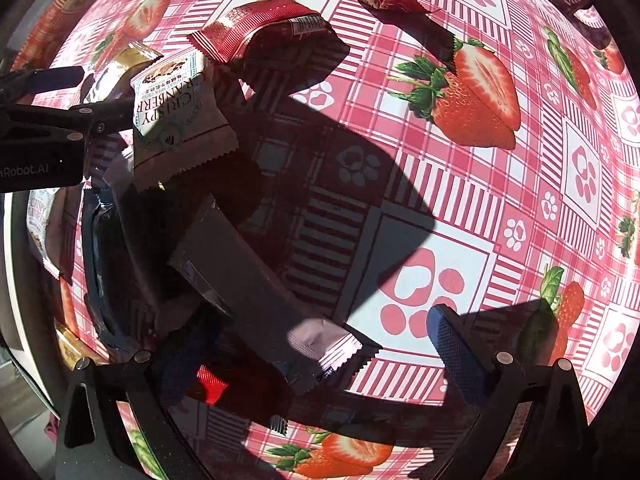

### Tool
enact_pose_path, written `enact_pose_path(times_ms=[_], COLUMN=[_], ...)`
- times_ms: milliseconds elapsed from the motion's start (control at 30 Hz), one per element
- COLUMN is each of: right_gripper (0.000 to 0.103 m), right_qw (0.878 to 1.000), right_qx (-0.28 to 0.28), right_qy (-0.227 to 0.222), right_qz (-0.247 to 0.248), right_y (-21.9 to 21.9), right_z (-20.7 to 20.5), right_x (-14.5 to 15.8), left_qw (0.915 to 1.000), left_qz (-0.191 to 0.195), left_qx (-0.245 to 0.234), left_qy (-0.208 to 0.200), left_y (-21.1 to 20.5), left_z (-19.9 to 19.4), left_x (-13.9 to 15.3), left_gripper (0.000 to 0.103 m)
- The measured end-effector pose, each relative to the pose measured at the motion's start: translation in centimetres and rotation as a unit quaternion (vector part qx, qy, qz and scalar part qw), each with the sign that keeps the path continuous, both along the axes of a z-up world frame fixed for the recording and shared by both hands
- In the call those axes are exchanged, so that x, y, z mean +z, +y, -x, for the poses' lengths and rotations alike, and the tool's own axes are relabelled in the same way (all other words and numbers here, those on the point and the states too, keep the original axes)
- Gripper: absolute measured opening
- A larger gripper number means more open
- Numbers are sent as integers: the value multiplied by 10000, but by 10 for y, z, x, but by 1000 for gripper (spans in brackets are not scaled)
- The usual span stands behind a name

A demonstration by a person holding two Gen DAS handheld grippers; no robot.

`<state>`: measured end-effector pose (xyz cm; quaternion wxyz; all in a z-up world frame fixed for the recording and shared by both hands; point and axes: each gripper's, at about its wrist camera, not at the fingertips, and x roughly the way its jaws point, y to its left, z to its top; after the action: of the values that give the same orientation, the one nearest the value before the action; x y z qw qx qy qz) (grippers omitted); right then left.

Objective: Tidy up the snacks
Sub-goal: 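Grasp the yellow snack bar with the left tool while the right tool grasps the pink bar, then carry both bars into the white box and open both tools to release them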

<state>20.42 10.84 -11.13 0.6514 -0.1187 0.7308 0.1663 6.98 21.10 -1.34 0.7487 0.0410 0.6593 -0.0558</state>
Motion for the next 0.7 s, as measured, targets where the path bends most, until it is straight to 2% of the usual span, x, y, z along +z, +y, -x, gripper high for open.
enact_pose_path(times_ms=[100,167,233,267,300,333,400,433,467,500,533,567,600,700], right_gripper=[103,103,103,103,103,103,99,91,81,74,55,37,26,25], right_qw=[10000,9998,9997,9995,9993,9986,9985,9987,9987,9987,9986,9986,9987,9976], right_qx=[6,2,12,28,18,10,94,191,272,336,384,389,357,-73], right_qy=[81,149,150,260,349,518,519,451,400,358,329,321,328,533], right_qz=[2,-106,-187,-197,-153,-140,-123,-151,-149,-170,-182,-182,-165,-445], right_y=[7,1,9,6,9,-10,-11,-8,-3,1,3,5,7,-5], right_z=[-10,-3,8,13,13,12,19,21,24,26,29,30,32,39], right_x=[-9,-3,1,13,11,28,41,44,48,53,56,60,64,67], left_qw=[9999,9999,10000,9999,9998,9998,9995,9991,9991,9991,9990,9990,9991,9998], left_qz=[-4,-7,-69,-146,-196,-194,-265,-314,-168,-58,-87,-44,-35,56], left_qx=[-25,-7,23,33,39,14,-169,-279,-377,-422,-440,-432,-394,-197], left_qy=[-101,-131,-9,51,91,90,32,-1,11,39,45,92,119,55], left_y=[4,6,0,-6,-11,-18,-31,-37,-42,-46,-50,-55,-56,-57], left_z=[0,-1,-2,5,3,3,4,5,6,6,7,7,8,18], left_x=[-2,-3,-4,2,4,7,14,16,19,23,25,25,26,38], left_gripper=[103,103,103,103,103,99,90,83,63,51,27,24,24,24])
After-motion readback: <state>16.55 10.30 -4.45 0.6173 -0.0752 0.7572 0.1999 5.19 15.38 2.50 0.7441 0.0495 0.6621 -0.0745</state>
